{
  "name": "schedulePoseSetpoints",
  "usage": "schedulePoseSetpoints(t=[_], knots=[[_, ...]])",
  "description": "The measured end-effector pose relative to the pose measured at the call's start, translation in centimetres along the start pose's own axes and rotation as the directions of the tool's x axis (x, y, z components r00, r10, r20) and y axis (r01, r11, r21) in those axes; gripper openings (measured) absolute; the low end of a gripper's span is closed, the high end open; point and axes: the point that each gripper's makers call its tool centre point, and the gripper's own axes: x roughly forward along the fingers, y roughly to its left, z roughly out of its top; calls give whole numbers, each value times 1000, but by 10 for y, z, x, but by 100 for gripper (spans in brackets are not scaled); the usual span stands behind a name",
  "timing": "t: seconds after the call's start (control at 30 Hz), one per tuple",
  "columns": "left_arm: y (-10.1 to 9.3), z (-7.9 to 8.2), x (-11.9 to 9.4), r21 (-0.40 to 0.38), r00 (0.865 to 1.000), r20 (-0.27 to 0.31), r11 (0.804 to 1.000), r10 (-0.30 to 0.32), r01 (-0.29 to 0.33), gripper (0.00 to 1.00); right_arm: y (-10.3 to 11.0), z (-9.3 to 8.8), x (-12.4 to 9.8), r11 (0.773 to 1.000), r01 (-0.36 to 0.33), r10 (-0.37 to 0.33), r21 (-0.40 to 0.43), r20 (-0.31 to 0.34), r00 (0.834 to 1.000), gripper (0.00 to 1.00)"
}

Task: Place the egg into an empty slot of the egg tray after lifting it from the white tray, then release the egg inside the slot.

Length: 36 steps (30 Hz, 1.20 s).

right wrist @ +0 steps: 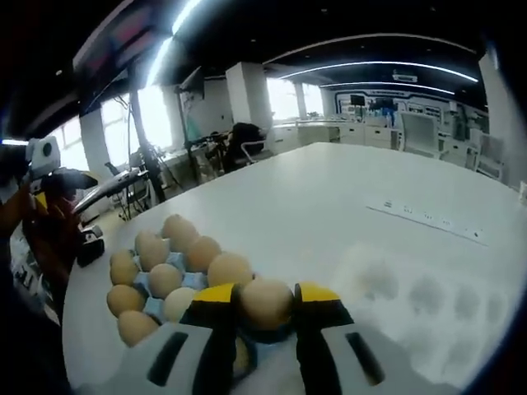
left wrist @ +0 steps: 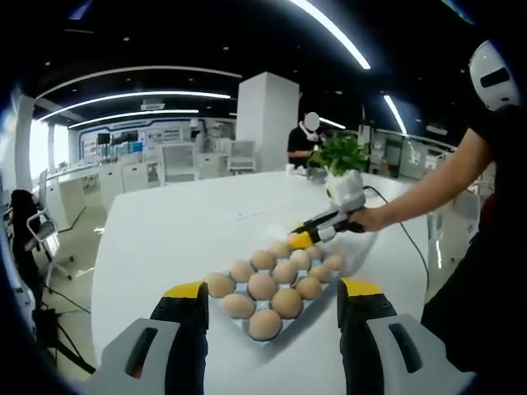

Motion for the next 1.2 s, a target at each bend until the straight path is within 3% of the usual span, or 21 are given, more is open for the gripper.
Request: schedulePoseSetpoints(t=[0.03,0.43,0.8,1.0,1.07,1.2], knots=[[0,0,0,0,1000,0,1000,-1,1,64,0,-2,0,999,-1,2,34,-14,1000,27],[0,3,3,9,1000,0,1000,-4,4,63,2,-2,0,1000,-18,18,6,-31,999,27],[-1,-1,1,6,1000,-6,1000,-4,4,63,-1,0,0,1000,-8,8,-3,11,1000,29],[-2,-2,1,4,1000,-7,1000,-3,3,63,-3,4,-9,1000,15,-15,-9,71,997,34],[-2,-2,1,3,1000,-8,1000,-3,3,63,-4,3,-12,1000,11,-12,15,65,998,33],[-4,-2,2,3,1000,-6,1000,-8,8,63,-11,9,-21,999,36,-40,40,113,993,33]])
